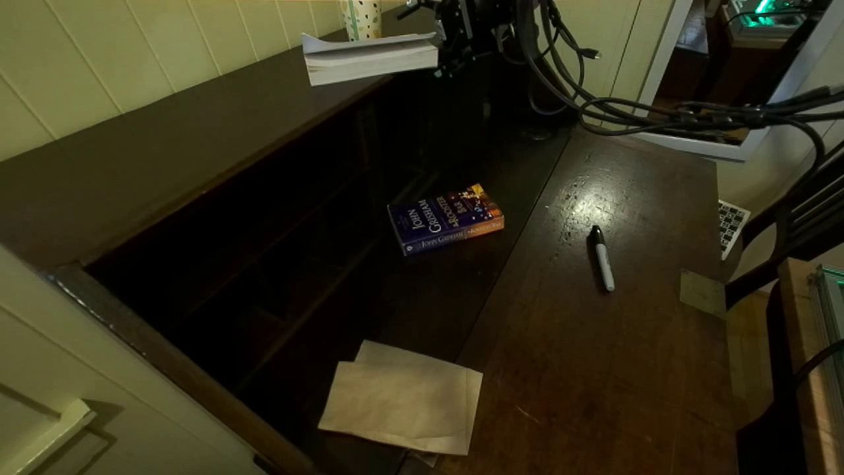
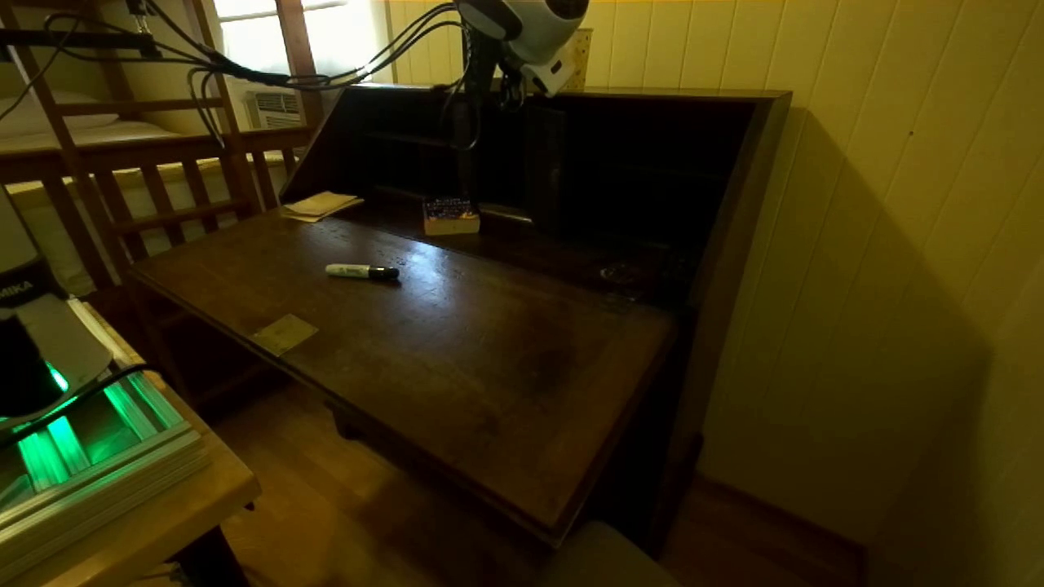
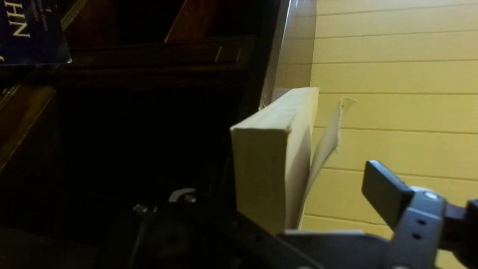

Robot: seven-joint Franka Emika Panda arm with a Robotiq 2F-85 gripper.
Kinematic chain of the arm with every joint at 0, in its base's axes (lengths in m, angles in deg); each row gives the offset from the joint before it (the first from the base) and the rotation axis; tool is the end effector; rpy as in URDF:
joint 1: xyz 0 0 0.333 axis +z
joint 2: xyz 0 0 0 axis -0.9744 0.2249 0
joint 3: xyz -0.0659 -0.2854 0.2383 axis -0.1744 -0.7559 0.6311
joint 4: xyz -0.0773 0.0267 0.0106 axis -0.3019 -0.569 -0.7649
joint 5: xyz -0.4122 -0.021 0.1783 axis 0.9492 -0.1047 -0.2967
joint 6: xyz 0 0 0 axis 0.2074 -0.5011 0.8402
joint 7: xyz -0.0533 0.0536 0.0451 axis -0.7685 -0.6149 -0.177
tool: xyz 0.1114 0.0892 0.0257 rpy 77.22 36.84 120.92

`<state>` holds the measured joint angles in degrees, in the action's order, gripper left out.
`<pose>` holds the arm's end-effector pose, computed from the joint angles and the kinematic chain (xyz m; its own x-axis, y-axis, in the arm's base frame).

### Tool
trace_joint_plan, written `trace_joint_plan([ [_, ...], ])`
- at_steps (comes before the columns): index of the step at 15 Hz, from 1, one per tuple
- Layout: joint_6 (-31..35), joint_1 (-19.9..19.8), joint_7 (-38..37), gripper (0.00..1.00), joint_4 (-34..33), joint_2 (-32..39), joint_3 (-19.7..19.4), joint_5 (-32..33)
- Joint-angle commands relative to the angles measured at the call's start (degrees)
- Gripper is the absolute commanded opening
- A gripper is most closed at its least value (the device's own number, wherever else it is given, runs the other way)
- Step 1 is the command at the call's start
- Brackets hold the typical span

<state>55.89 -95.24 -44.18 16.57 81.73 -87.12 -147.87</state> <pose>0.7642 -0.2174 0.3703 0.7942 -0.6056 -0.0508 -0.2329 -0.2260 -0.9459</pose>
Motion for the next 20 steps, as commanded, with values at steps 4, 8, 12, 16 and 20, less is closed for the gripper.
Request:
trace_joint_plan([
  [4,-1.88,-0.43,-1.93,1.00,-3.23,2.61,0.10,-3.97],
  [8,-2.72,-0.37,-2.66,0.98,-3.55,3.25,-0.03,-4.45],
  [12,-3.31,-0.40,-3.81,0.97,-4.18,3.74,-0.08,-4.14],
  [16,-3.78,-0.29,-5.20,0.67,-4.45,3.84,-0.26,-3.49],
  [20,-4.54,-0.53,-6.07,0.38,-4.42,4.48,-0.54,-3.31],
])
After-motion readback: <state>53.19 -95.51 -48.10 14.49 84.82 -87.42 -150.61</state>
